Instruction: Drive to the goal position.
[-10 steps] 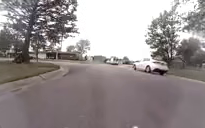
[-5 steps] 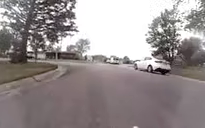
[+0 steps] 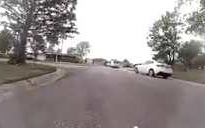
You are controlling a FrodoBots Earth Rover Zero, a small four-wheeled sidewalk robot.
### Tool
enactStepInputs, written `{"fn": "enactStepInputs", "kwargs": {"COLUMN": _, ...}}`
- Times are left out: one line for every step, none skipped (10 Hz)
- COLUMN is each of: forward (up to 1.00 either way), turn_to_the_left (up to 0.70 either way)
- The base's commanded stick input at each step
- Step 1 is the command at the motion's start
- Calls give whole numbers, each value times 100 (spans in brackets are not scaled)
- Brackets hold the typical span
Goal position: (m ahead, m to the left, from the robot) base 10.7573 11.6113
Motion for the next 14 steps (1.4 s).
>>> {"fn": "enactStepInputs", "kwargs": {"forward": 70, "turn_to_the_left": 0}}
{"fn": "enactStepInputs", "kwargs": {"forward": 70, "turn_to_the_left": 0}}
{"fn": "enactStepInputs", "kwargs": {"forward": 70, "turn_to_the_left": 0}}
{"fn": "enactStepInputs", "kwargs": {"forward": 70, "turn_to_the_left": 0}}
{"fn": "enactStepInputs", "kwargs": {"forward": 70, "turn_to_the_left": 0}}
{"fn": "enactStepInputs", "kwargs": {"forward": 70, "turn_to_the_left": 0}}
{"fn": "enactStepInputs", "kwargs": {"forward": 70, "turn_to_the_left": 0}}
{"fn": "enactStepInputs", "kwargs": {"forward": 70, "turn_to_the_left": 0}}
{"fn": "enactStepInputs", "kwargs": {"forward": 70, "turn_to_the_left": 0}}
{"fn": "enactStepInputs", "kwargs": {"forward": 70, "turn_to_the_left": 0}}
{"fn": "enactStepInputs", "kwargs": {"forward": 70, "turn_to_the_left": 0}}
{"fn": "enactStepInputs", "kwargs": {"forward": 70, "turn_to_the_left": 0}}
{"fn": "enactStepInputs", "kwargs": {"forward": 70, "turn_to_the_left": 0}}
{"fn": "enactStepInputs", "kwargs": {"forward": 70, "turn_to_the_left": 0}}
